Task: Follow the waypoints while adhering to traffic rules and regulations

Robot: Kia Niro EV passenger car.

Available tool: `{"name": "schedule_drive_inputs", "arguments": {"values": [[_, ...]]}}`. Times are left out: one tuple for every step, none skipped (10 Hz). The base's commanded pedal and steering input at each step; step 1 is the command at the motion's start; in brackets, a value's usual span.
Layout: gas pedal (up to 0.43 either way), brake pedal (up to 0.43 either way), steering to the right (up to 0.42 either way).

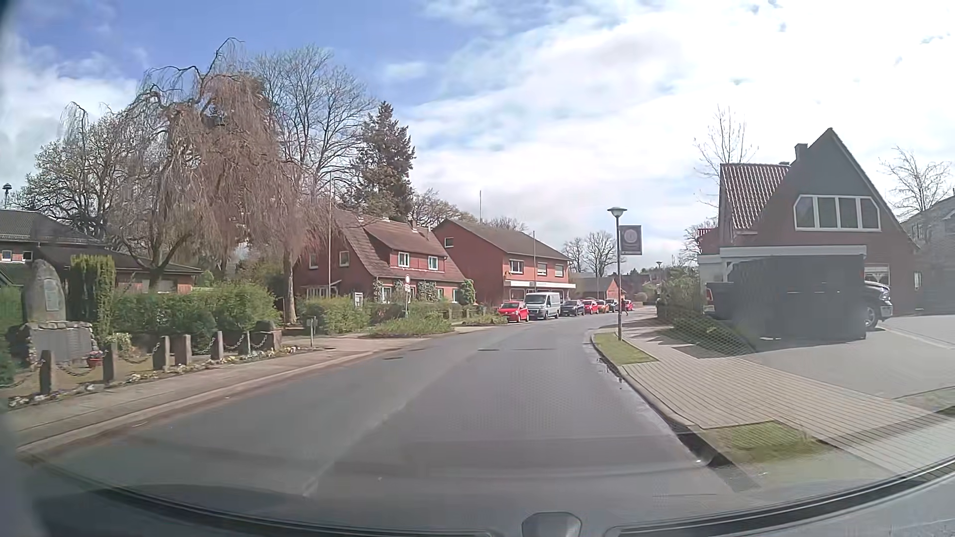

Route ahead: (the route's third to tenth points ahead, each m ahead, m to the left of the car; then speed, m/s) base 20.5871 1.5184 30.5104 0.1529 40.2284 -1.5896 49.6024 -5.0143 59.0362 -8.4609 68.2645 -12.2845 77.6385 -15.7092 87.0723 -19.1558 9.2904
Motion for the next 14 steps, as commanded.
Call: {"name": "schedule_drive_inputs", "arguments": {"values": [[0.118, 0.0, 0.014], [0.11, 0.0, 0.014], [0.118, 0.0, 0.014], [0.13, 0.0, 0.016], [0.138, 0.0, 0.019], [0.138, 0.0, 0.024], [0.138, 0.0, 0.027], [0.138, 0.0, 0.029], [0.138, 0.0, 0.029], [0.138, 0.0, 0.029], [0.13, 0.0, 0.029], [0.13, 0.0, 0.03], [0.13, 0.0, 0.03], [0.13, 0.0, 0.03]]}}
